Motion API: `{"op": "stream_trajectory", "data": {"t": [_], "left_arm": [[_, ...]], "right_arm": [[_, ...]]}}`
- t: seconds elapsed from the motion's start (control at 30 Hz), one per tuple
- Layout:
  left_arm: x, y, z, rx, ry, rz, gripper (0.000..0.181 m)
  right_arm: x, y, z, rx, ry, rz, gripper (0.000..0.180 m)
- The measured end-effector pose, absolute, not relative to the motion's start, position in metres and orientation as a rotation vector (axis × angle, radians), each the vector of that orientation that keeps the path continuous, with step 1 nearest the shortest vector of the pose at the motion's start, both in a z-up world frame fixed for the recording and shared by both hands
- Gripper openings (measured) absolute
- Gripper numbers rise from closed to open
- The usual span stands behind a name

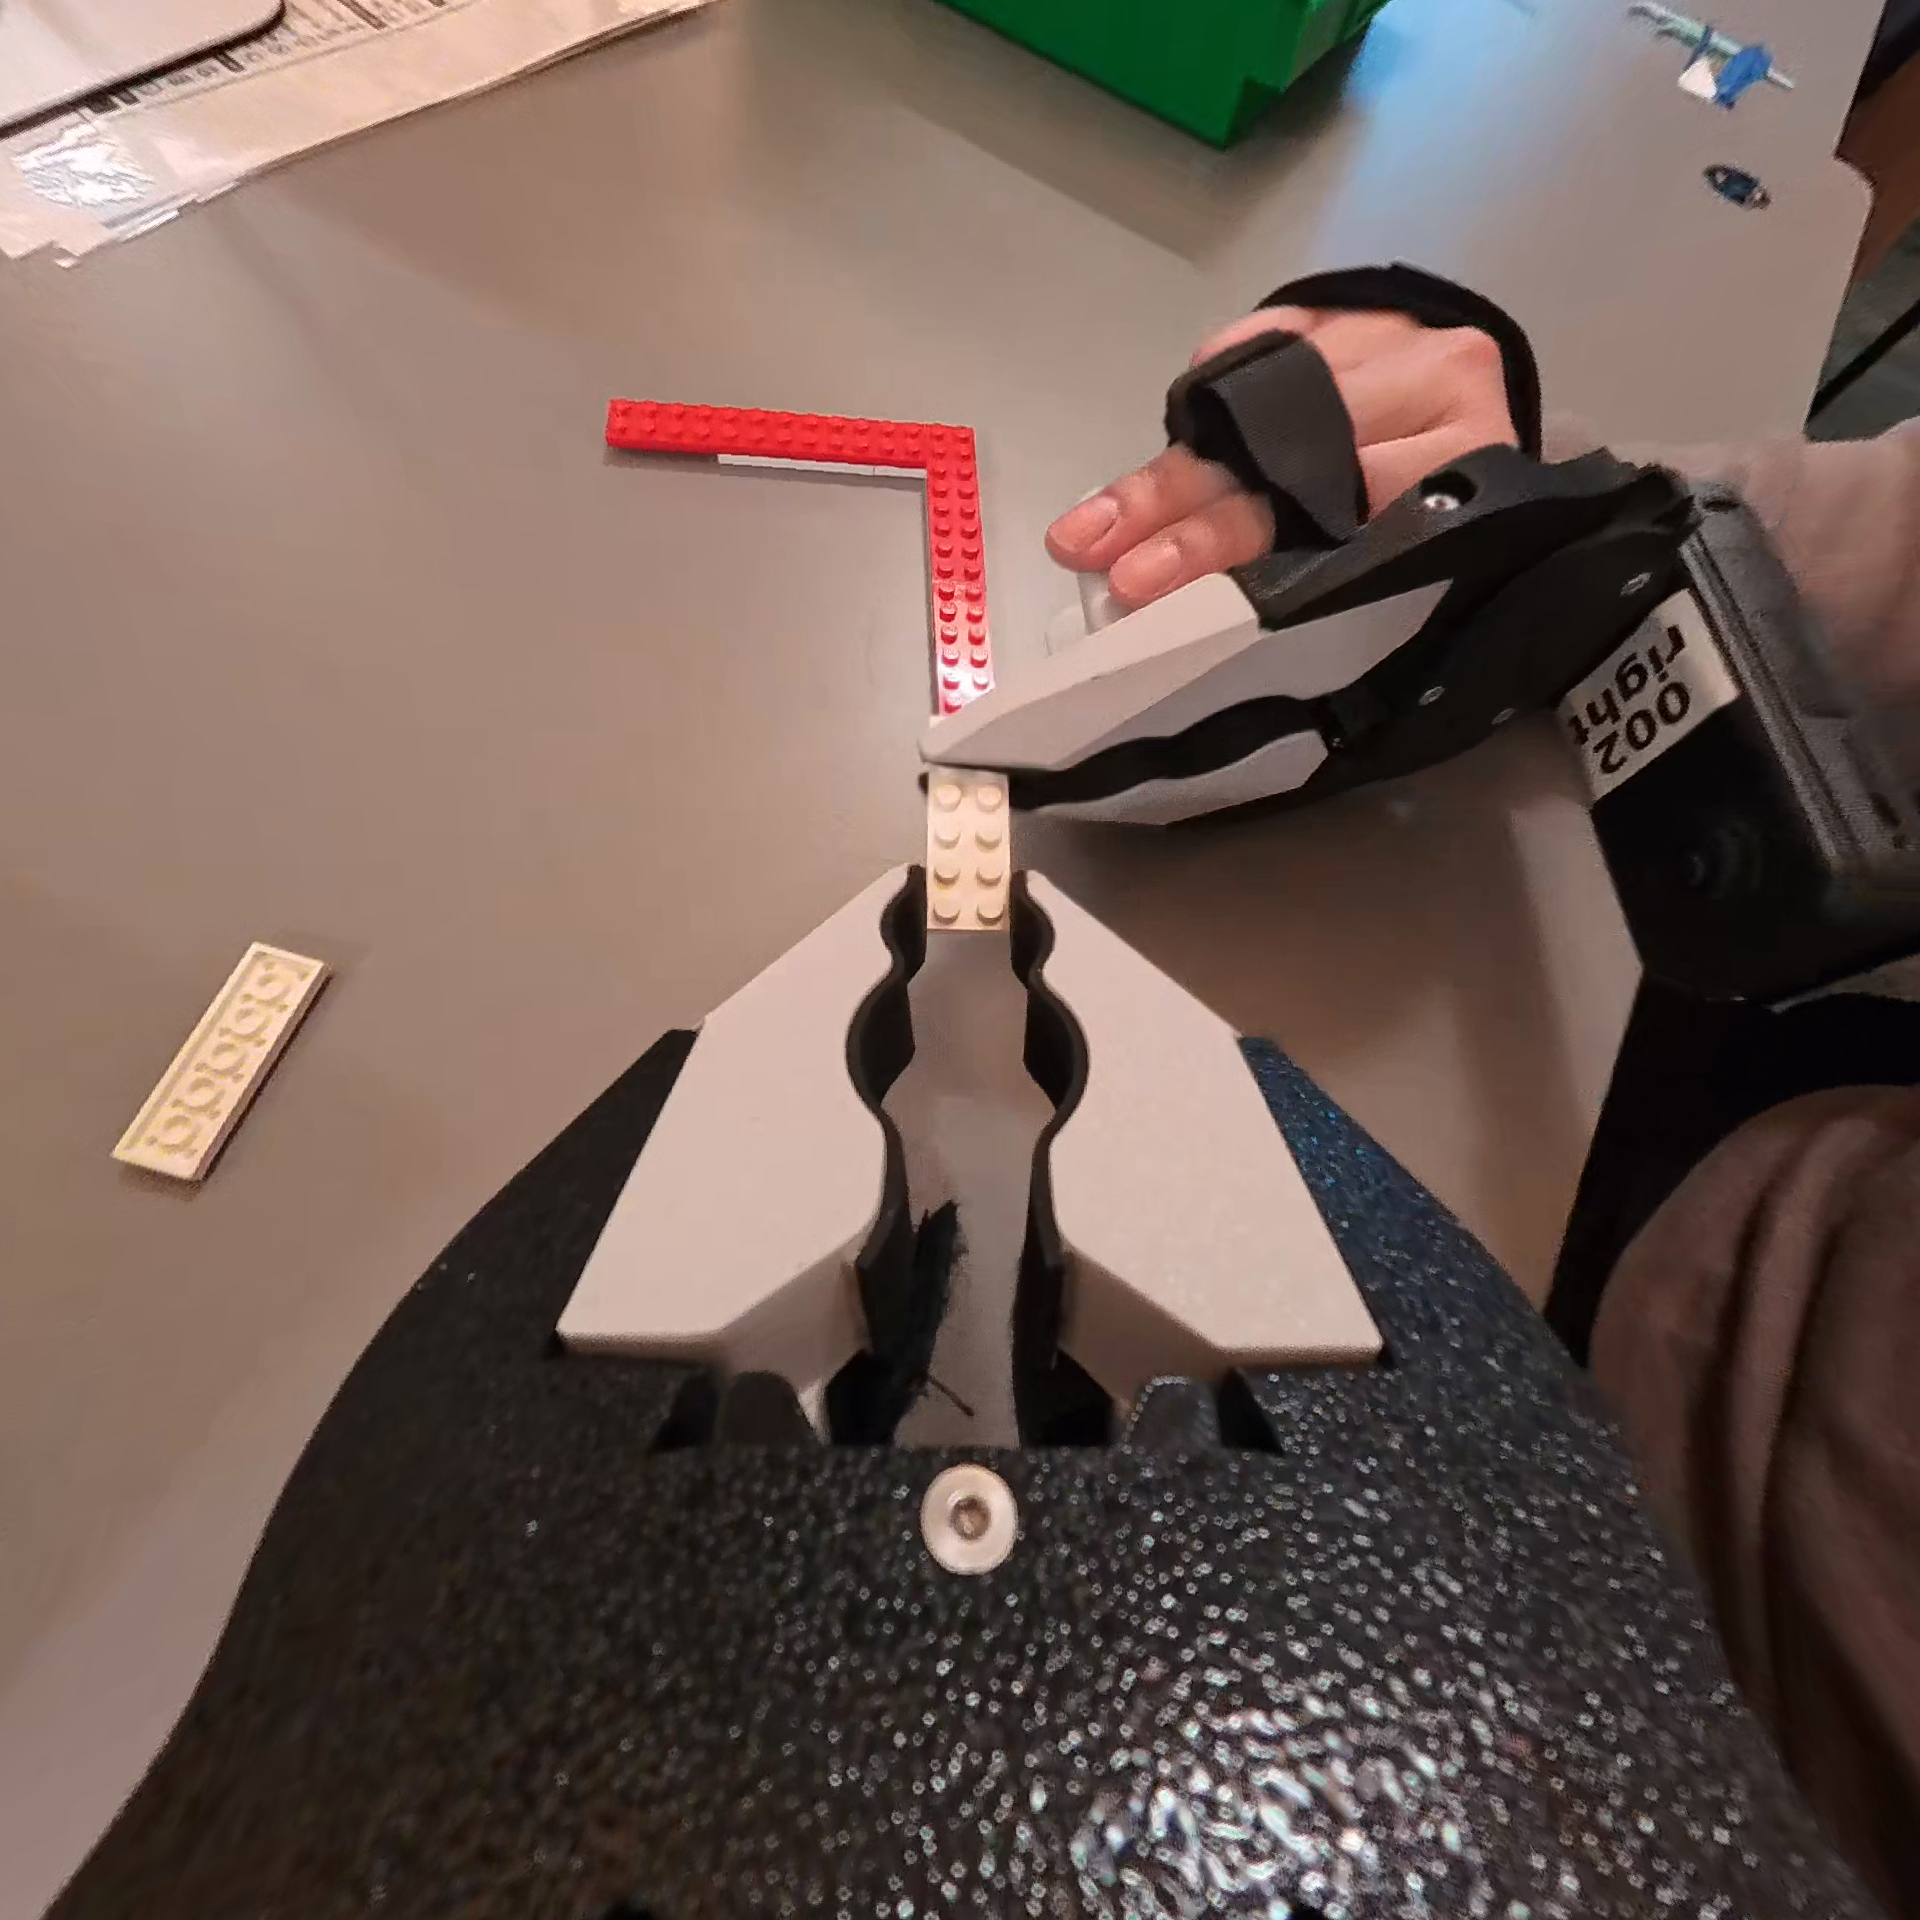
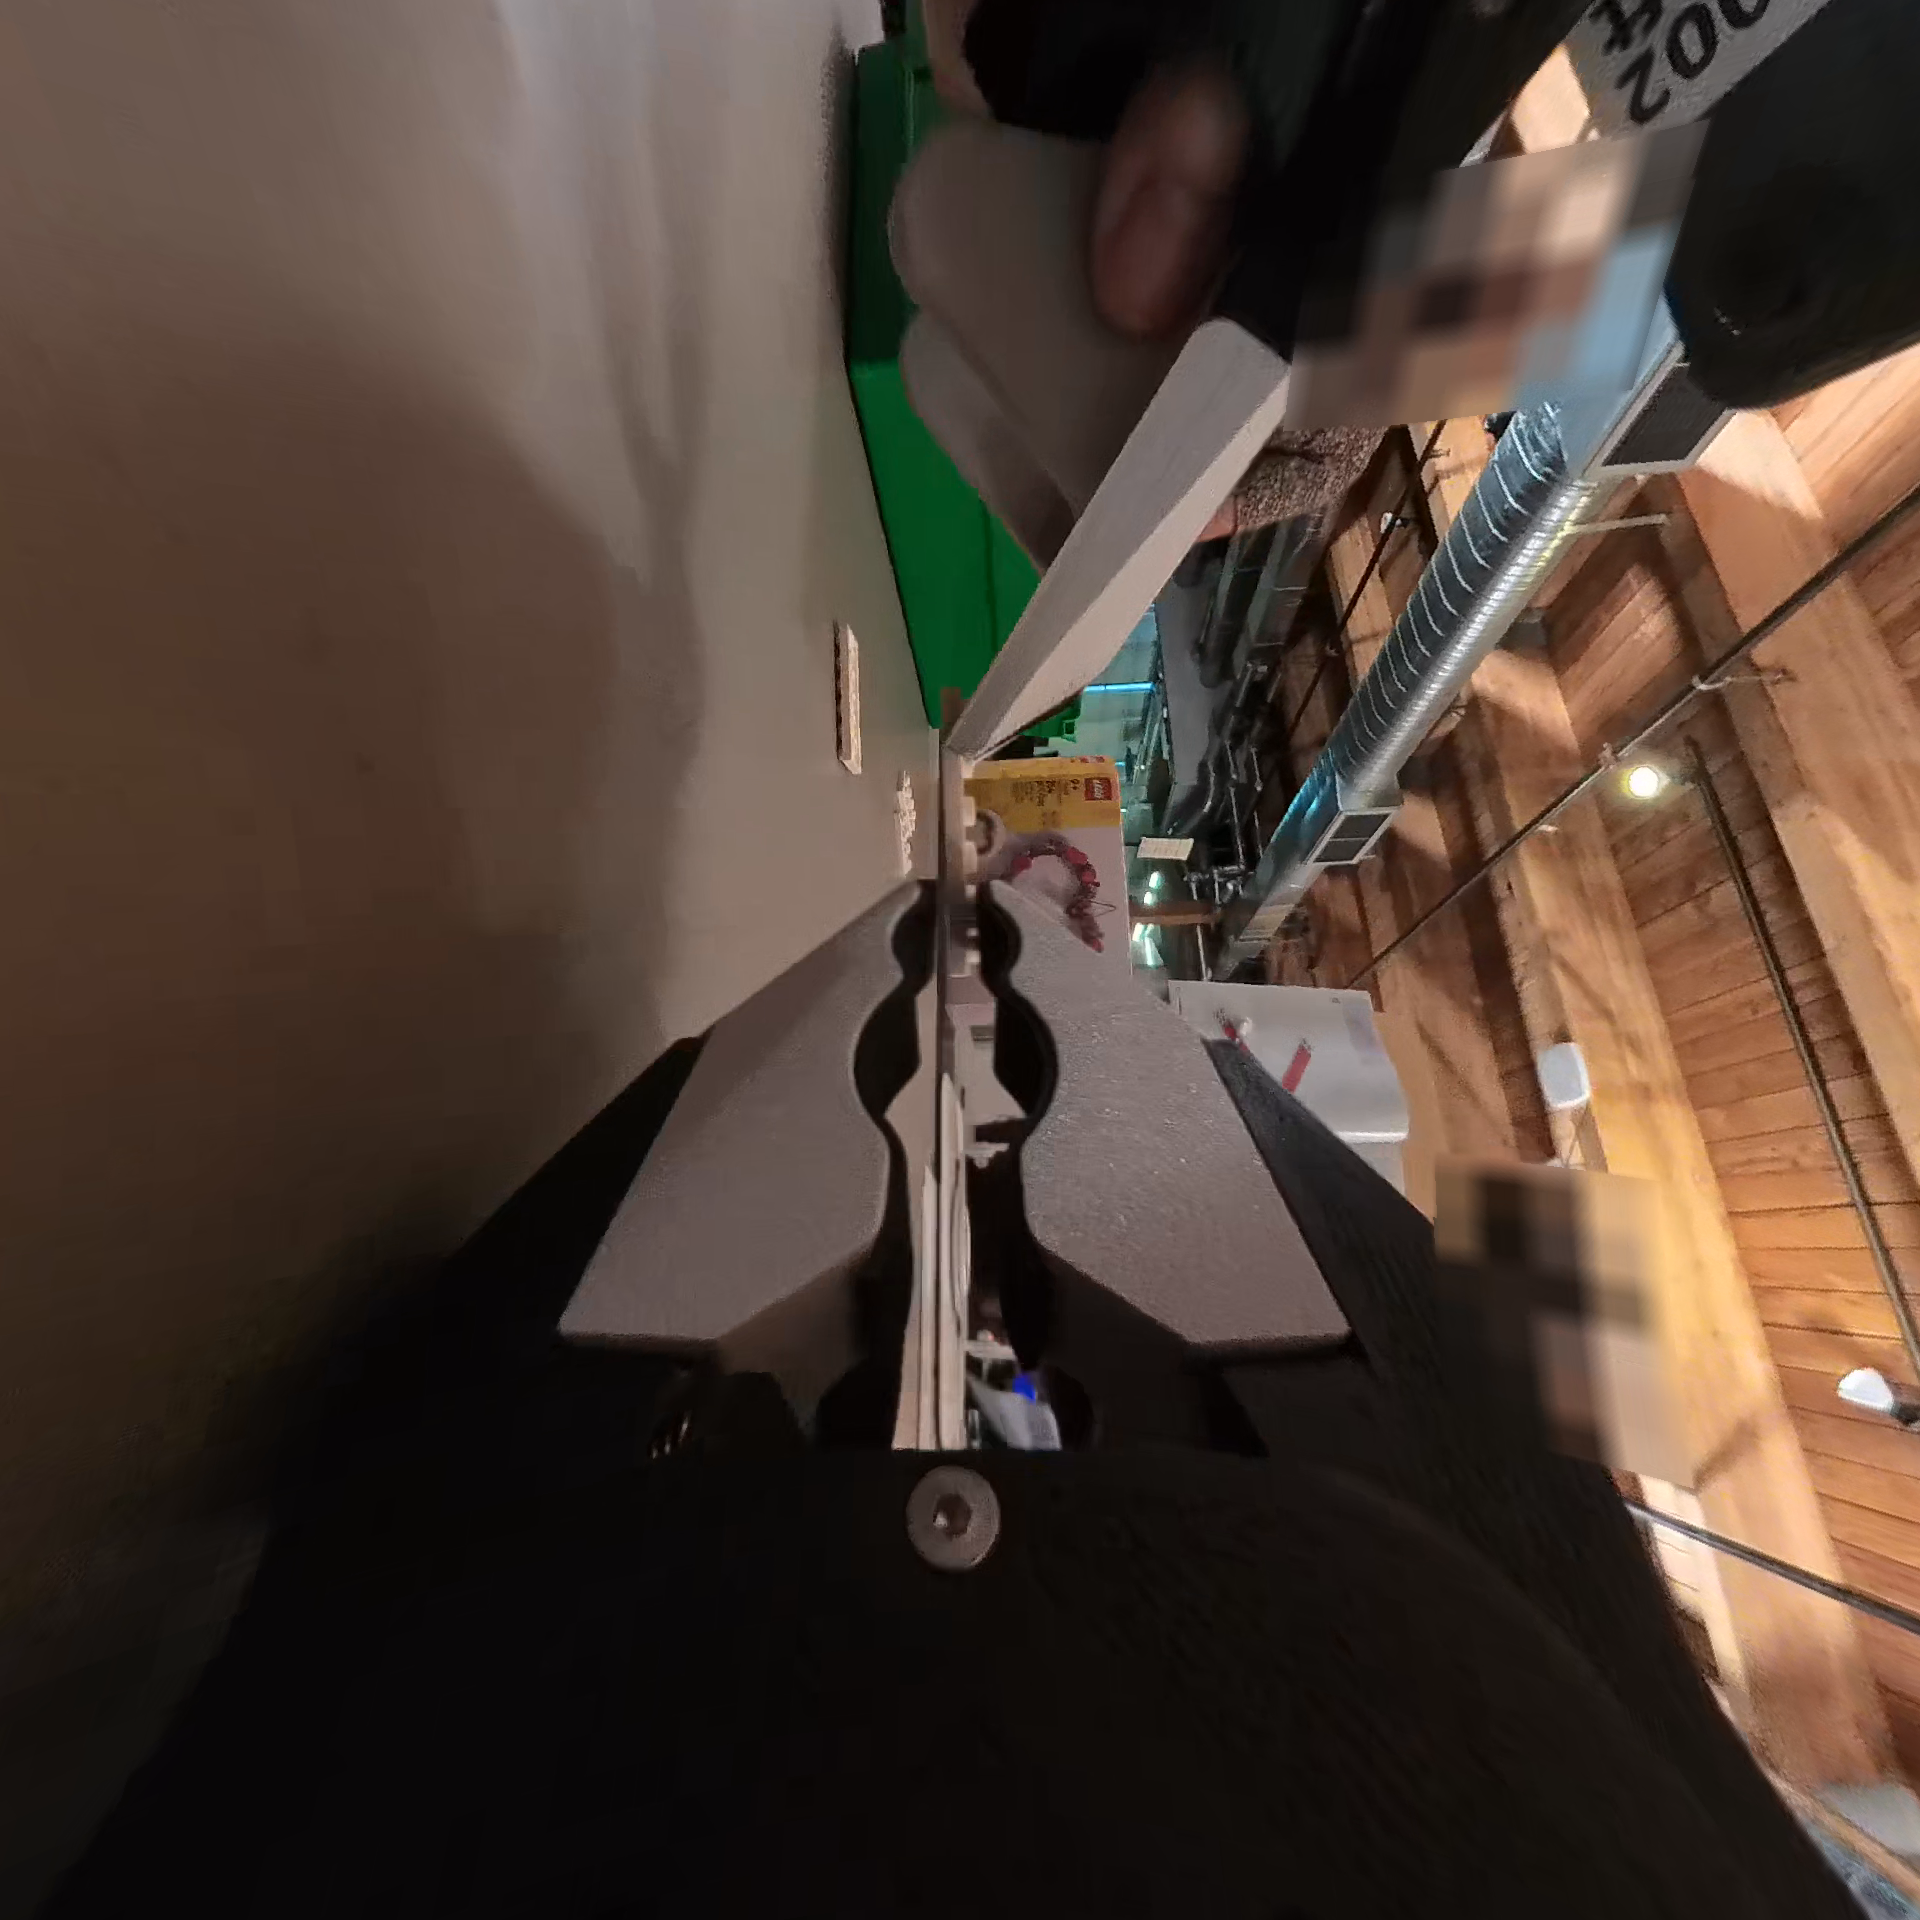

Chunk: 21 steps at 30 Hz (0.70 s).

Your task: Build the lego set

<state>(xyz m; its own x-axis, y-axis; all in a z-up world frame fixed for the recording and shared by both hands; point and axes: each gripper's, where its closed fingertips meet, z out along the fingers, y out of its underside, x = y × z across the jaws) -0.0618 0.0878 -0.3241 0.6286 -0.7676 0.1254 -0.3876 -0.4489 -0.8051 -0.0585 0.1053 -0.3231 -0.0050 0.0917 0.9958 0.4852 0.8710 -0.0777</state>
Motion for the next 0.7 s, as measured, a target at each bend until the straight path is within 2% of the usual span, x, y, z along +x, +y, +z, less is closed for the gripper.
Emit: {"op": "stream_trajectory", "data": {"t": [0.07,0.1,0.23,0.4,0.47,0.57,0.7], "left_arm": [[-0.061,0.092,-0.322,-2.025,0.901,-0.584,0.015],[-0.062,0.098,-0.318,-1.986,0.878,-0.538,0.032],[-0.059,0.1,-0.31,-1.741,1.096,-0.254,0.076],[-0.053,0.097,-0.319,-1.374,1.391,0.254,0.053],[-0.05,0.099,-0.317,-1.236,1.408,0.409,0.039],[-0.046,0.1,-0.321,-1.131,1.437,0.529,0.03],[-0.046,0.106,-0.318,-1.053,1.412,0.678,0.008]], "right_arm": [[-0.057,0.108,-0.324,-0.478,-1.559,-0.348,0.002],[-0.056,0.111,-0.324,-0.494,-1.558,-0.352,0.002],[-0.052,0.118,-0.322,-0.552,-1.541,-0.337,0.003],[-0.049,0.12,-0.323,-0.583,-1.551,-0.306,0.003],[-0.048,0.12,-0.322,-0.593,-1.545,-0.288,0.003],[-0.046,0.119,-0.321,-0.599,-1.54,-0.267,0.003],[-0.048,0.113,-0.32,-0.589,-1.546,-0.225,0.003]]}}
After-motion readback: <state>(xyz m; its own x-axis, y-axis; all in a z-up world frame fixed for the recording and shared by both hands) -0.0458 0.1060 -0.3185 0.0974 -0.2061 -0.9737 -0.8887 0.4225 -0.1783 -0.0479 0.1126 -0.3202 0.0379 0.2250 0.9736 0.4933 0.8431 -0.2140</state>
